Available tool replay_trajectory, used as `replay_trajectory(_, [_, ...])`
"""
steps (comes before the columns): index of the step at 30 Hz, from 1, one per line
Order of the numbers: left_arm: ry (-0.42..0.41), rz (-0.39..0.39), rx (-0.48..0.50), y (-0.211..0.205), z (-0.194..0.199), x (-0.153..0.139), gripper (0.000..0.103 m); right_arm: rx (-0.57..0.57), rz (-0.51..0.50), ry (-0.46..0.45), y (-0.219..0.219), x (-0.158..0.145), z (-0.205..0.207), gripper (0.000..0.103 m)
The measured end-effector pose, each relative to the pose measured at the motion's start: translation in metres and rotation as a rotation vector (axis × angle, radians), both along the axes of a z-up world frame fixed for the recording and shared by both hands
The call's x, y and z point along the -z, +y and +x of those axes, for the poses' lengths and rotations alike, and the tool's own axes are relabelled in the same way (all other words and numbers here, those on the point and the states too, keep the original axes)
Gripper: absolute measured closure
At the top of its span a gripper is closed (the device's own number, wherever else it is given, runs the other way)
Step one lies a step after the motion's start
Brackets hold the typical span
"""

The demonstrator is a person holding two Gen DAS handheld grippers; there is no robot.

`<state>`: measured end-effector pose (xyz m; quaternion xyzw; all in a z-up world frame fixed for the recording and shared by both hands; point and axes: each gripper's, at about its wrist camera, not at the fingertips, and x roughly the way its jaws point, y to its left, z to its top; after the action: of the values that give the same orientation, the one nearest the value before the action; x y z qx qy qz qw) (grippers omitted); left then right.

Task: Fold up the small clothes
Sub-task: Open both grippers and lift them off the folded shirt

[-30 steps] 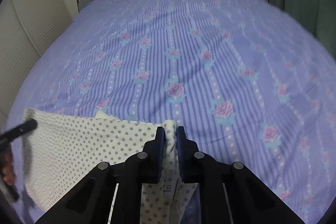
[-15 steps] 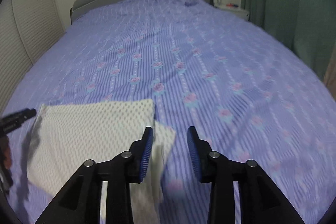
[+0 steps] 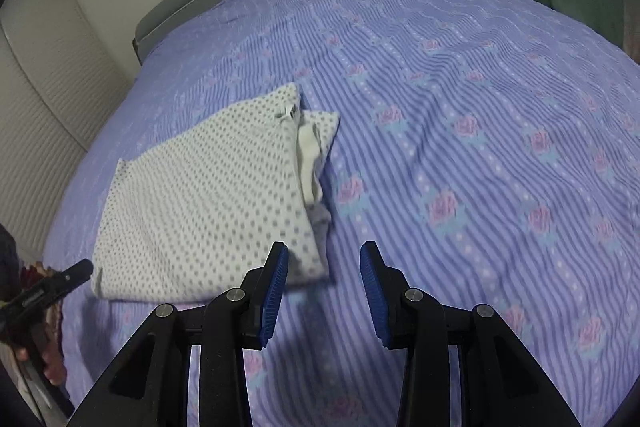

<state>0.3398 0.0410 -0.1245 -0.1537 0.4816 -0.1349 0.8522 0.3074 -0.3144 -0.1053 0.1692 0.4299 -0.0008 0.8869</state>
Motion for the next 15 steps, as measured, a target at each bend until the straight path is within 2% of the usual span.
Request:
replay_trajectory(3, [0.015,-0.017,-0.007,-0.002,0.002,0.002,0.072,-0.003,0.005,0.003,0.002,0.001,-0.004,0.064])
replay_trajectory(4, [0.016,-0.023,-0.012,-0.002,0.001,0.002,0.089,0.000,0.011,0.001,0.002,0.001,-0.005,0.064])
replay_trajectory(5, [0.019,-0.028,-0.012,-0.003,0.001,0.001,0.098,-0.001,0.018,-0.003,0.001,0.001,-0.005,0.064])
replay_trajectory(8, [-0.009,-0.058,0.006,0.000,-0.007,-0.009,0.098,0.010,0.040,-0.004,-0.002,-0.001,-0.003,0.064])
replay_trajectory(10, [-0.018,-0.030,0.012,0.001,-0.015,-0.014,0.098,0.007,0.044,-0.007,-0.001,-0.003,-0.001,0.064])
replay_trajectory(15, [0.043,-0.022,0.004,0.006,-0.014,0.004,0.098,-0.017,0.018,-0.001,0.008,-0.003,0.011,0.064])
